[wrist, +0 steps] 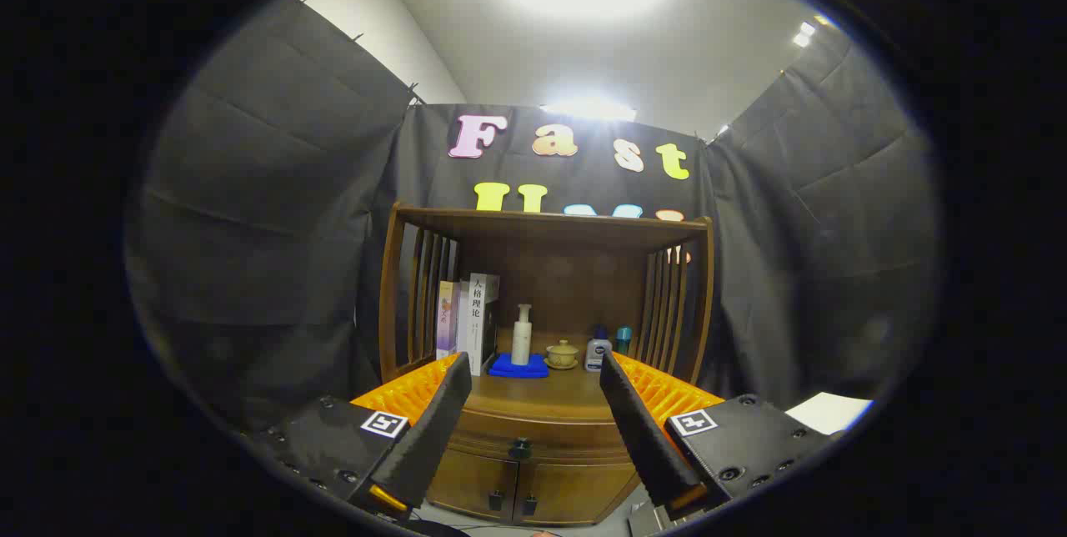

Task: Pull open the drawer, take out the items inside it, and place them on the countertop above the cabinet.

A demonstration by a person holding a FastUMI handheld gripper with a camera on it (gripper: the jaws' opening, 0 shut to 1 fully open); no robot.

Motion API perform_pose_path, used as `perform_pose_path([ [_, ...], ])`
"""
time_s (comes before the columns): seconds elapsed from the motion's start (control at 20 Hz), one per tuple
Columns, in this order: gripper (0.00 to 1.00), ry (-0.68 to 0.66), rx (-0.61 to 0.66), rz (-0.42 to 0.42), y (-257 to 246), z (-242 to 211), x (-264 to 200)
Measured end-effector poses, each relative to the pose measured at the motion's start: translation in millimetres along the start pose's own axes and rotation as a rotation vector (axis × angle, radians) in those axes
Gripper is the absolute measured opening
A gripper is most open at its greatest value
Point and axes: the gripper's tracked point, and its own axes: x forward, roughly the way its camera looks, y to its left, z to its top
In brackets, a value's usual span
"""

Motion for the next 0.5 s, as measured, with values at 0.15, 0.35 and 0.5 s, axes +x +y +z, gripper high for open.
perform_pose_path([
  [0.15, 0.98, 0.017, 0.021, 0.016, 6, -5, 2],
  [0.35, 0.98, 0.02, 0.048, 0.041, 13, -3, 3],
  [0.5, 0.98, 0.023, 0.057, 0.046, 15, -5, 4],
])
